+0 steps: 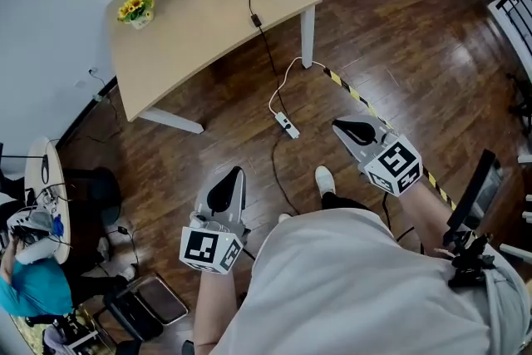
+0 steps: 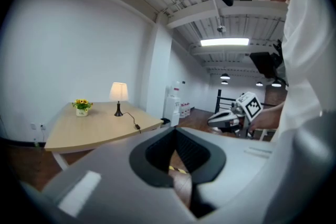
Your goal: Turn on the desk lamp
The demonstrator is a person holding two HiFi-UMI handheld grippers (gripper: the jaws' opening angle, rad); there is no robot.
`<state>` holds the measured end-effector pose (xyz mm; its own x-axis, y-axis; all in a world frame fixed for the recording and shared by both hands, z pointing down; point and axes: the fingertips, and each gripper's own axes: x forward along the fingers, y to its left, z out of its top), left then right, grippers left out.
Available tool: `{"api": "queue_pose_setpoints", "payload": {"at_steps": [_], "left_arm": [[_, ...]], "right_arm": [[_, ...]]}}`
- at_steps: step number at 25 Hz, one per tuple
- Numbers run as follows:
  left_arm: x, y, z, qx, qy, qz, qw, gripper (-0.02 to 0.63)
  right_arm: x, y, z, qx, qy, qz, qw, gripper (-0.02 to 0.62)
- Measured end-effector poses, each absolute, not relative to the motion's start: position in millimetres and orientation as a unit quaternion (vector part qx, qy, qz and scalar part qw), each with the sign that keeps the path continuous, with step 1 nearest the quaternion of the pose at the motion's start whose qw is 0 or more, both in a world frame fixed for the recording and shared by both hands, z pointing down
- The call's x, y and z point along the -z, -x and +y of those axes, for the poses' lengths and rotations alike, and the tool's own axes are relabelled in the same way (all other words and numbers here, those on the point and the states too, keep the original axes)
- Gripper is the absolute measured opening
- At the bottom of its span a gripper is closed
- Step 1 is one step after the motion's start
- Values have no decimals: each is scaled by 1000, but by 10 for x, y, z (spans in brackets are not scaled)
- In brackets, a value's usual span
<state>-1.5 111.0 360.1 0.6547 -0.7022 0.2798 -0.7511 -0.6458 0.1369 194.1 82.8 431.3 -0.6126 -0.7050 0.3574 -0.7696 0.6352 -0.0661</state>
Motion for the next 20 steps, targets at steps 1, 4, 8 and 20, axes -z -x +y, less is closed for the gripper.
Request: {"api": "queue_pose_setpoints", "payload": {"at_steps": [1, 4, 8, 20], "left_arm": [[-3583, 100, 1207, -99, -902, -404, 120, 18], [-3617, 391, 1522, -95, -900, -406, 128, 18], [-3742, 716, 1843, -92, -897, -409, 142, 18], [-3739, 1052, 2122, -77, -907, -390, 137, 18]], "right_arm": [[-4265, -1854, 908, -107, -413, -892, 148, 5], [-4160, -1588, 1164, -105, -411, -894, 149, 9], [-4082, -1367, 1454, -97, -420, -890, 147, 24], [-3918, -938, 1809, -69, -429, -888, 153, 40]]}}
